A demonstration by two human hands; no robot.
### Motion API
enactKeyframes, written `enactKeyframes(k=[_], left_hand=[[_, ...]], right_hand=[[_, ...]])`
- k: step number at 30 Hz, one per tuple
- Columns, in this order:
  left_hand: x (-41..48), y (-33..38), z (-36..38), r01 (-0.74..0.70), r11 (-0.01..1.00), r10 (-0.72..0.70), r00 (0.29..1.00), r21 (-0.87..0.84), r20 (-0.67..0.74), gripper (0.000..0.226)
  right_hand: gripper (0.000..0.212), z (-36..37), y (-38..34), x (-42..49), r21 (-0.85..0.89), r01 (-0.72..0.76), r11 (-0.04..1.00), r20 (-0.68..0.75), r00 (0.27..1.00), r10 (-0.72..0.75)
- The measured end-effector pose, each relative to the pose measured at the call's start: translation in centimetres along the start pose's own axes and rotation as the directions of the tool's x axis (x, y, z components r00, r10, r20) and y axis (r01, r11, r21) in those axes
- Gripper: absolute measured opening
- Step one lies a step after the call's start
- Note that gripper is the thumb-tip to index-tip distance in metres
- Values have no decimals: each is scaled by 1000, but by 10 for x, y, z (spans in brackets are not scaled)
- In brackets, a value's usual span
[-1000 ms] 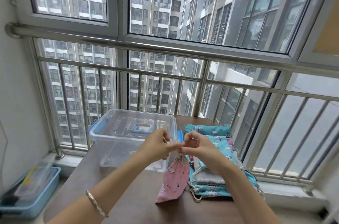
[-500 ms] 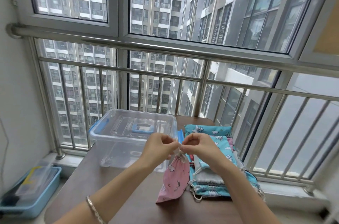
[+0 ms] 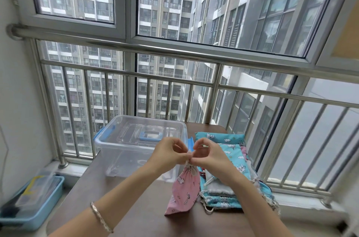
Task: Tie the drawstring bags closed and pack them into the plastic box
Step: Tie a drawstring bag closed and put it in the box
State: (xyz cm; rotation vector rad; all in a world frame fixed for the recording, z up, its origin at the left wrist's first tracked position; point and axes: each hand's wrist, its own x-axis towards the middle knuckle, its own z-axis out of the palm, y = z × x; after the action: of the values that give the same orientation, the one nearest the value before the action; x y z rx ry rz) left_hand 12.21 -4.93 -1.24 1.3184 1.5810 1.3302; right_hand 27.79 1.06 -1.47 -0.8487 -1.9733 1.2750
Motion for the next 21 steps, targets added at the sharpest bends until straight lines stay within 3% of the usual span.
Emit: enactKeyframes(k=[4, 8, 15, 18, 21], left_hand=[[1, 6, -9, 192, 972, -177, 977, -132, 122, 29], [4, 13, -15, 277, 957, -253, 945, -92, 208, 34], [4, 13, -10, 81, 971, -136, 961, 223, 243, 34], [4, 11, -9, -52, 947, -19, 976, 316, 217, 32], [5, 12, -9, -166, 874, 87, 978, 456, 191, 22]], right_hand=[[19, 4, 3, -2, -161, 107, 981, -47, 992, -116], [17, 6, -2, -5, -362, 217, 907, 26, 974, -223], [8, -3, -6, 0, -569, 266, 778, 122, 963, -240], [10, -3, -3, 4, -507, 185, 842, 108, 983, -151], [11, -1, 3, 6, -200, -28, 979, 123, 991, 54]])
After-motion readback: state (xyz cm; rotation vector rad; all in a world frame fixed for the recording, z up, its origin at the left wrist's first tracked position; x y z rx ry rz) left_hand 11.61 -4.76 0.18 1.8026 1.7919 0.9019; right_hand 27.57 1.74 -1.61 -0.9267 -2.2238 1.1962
